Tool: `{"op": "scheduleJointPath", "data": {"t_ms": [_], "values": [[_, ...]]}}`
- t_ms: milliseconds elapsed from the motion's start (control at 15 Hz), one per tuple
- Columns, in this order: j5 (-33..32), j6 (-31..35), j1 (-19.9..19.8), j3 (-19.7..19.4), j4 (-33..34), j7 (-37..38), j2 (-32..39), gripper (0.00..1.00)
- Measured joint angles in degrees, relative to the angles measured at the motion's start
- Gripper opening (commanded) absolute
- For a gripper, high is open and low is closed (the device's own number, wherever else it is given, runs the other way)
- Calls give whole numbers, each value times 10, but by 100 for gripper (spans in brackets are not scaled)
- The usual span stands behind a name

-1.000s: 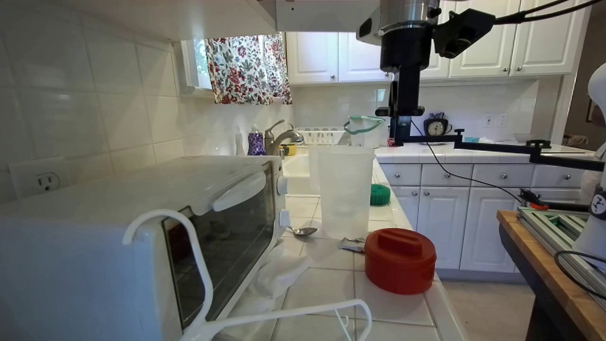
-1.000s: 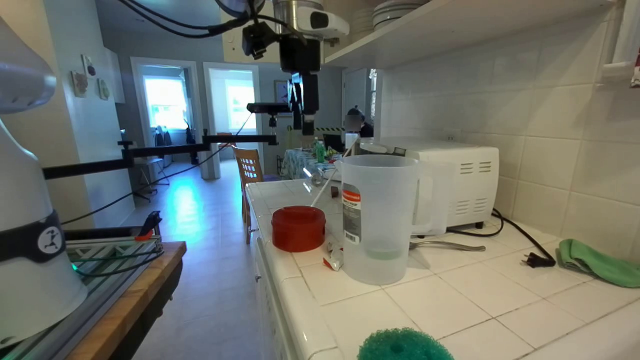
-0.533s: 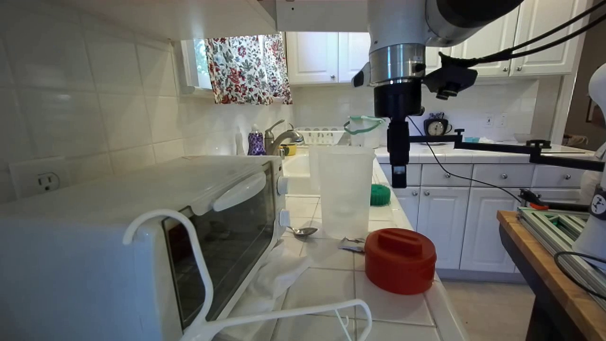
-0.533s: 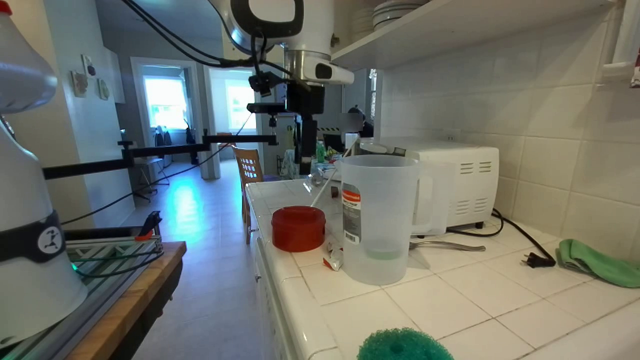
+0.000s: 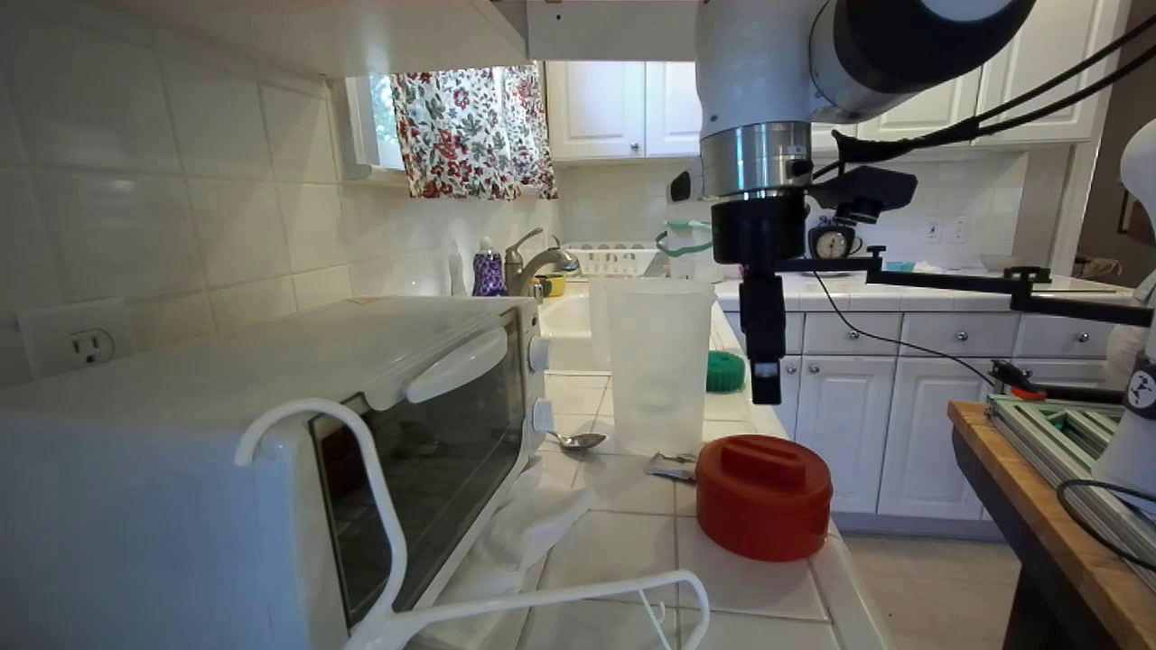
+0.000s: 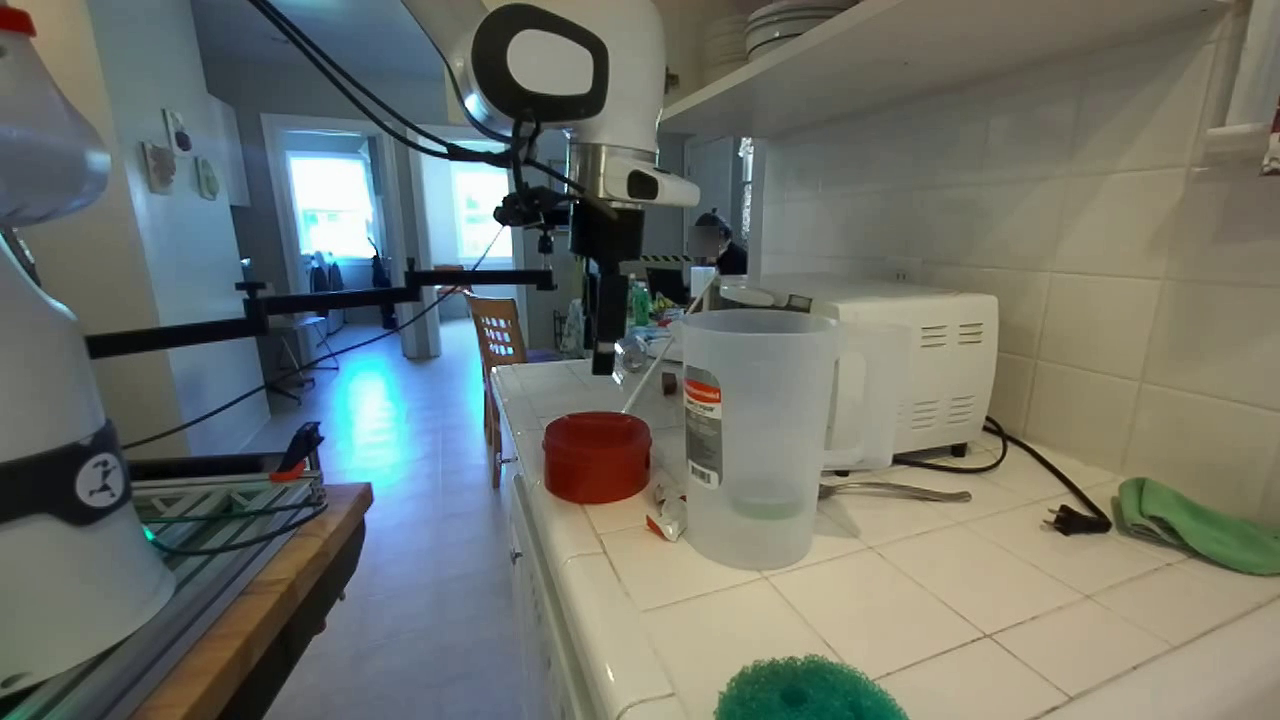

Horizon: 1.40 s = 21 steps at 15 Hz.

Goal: Place the red lid on the bottom shelf of the open cabinet

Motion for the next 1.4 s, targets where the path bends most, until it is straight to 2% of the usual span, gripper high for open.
{"op": "scheduleJointPath", "data": {"t_ms": [733,1400], "values": [[0,13,5,3,-1,0,51,100],[-1,73,5,0,-2,0,86,100]]}}
